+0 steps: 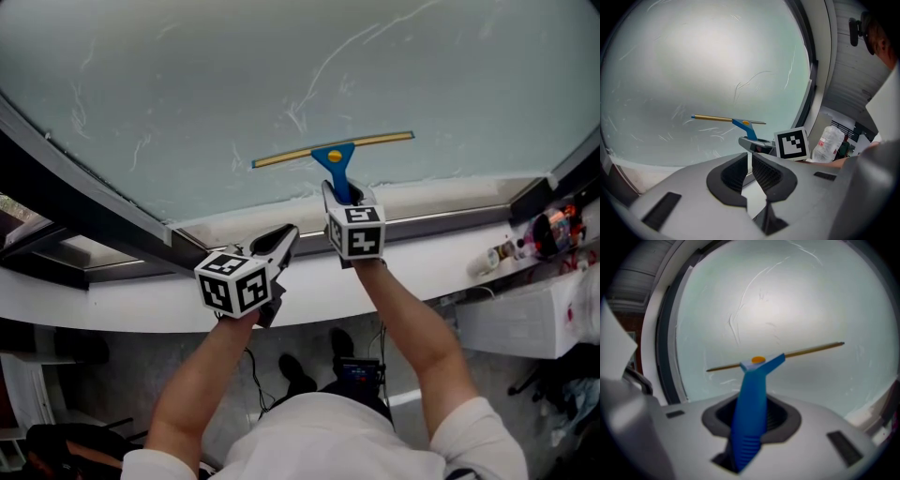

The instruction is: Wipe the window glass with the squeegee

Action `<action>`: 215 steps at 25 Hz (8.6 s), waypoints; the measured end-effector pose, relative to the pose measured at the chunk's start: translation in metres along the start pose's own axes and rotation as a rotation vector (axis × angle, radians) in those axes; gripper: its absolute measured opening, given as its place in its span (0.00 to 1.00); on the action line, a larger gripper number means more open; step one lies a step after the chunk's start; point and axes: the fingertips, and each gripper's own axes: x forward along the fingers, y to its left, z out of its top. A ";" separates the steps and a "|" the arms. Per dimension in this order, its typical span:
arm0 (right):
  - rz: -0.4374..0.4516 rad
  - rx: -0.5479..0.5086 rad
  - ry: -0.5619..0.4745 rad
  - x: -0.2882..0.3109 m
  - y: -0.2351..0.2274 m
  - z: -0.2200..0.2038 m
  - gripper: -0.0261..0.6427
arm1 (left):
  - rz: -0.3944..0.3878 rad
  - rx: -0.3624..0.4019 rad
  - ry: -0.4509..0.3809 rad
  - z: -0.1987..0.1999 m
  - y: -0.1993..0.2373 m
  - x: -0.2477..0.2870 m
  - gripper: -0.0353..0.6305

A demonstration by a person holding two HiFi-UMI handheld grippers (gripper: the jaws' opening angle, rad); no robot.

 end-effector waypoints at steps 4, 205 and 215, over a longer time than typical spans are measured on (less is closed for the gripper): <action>0.001 -0.019 -0.002 0.002 -0.001 -0.006 0.22 | 0.005 -0.006 0.015 -0.007 0.004 0.004 0.13; 0.030 -0.027 0.252 -0.214 -0.196 -0.015 0.22 | -0.152 0.073 -0.134 0.022 -0.193 0.093 0.13; 0.062 -0.112 0.088 -0.218 -0.217 0.106 0.22 | -0.139 0.186 -0.275 0.113 -0.225 0.088 0.13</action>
